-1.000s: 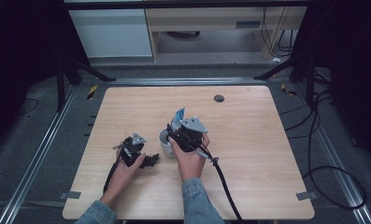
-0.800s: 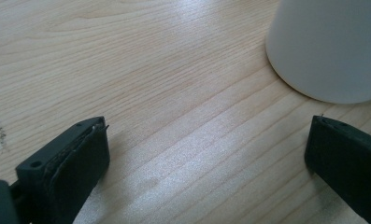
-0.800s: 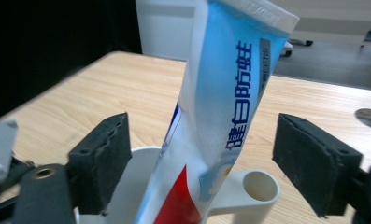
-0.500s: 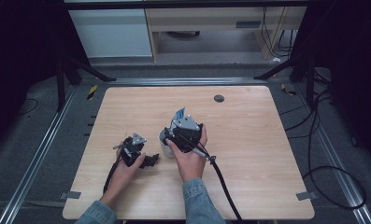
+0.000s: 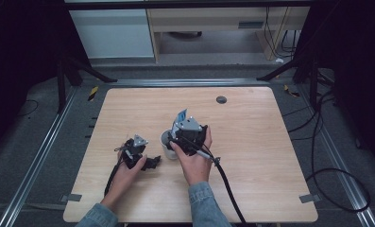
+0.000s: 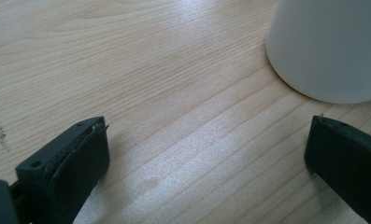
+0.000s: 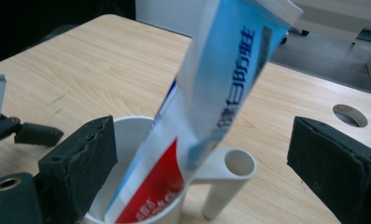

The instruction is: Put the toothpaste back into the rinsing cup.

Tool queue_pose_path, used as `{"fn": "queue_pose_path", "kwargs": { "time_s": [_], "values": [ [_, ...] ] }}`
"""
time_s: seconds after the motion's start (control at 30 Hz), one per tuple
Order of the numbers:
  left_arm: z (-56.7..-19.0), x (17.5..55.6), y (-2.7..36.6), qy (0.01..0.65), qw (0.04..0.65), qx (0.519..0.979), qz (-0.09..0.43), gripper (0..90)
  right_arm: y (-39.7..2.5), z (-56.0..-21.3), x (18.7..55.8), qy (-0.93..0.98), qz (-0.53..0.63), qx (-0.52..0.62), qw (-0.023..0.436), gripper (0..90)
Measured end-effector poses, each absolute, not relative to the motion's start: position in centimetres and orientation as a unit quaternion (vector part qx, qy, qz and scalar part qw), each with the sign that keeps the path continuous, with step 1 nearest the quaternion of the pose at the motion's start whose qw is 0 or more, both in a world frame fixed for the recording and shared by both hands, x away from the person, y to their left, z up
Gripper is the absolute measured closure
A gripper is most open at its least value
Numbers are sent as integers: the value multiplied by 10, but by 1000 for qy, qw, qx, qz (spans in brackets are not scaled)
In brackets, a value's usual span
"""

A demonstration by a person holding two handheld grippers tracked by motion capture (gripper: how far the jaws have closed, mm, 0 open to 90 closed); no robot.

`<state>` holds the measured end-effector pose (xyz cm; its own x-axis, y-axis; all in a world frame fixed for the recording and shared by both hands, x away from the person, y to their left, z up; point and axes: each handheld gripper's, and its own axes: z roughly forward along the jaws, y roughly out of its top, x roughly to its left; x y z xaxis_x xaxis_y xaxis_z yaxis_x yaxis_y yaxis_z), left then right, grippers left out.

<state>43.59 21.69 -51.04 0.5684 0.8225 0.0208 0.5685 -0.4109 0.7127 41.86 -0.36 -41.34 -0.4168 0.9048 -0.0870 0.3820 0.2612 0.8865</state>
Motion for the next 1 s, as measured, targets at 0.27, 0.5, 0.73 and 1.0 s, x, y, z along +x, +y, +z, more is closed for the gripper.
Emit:
{"fn": "queue_pose_path", "kwargs": {
  "time_s": [0.27, 0.5, 0.73, 1.0],
  "values": [
    [-510, 436, 217, 423, 336, 820, 188, 0, -17, -405, 413, 746, 409, 426, 307, 79],
    [-510, 436, 217, 424, 336, 820, 188, 0, -43, -394, 408, 741, 421, 430, 297, 77],
    [-510, 436, 217, 424, 337, 820, 188, 0, -67, -394, 406, 739, 407, 444, 302, 76],
    [-510, 435, 217, 424, 337, 819, 188, 0, -89, -393, 399, 736, 396, 455, 308, 75]
  ]
}}
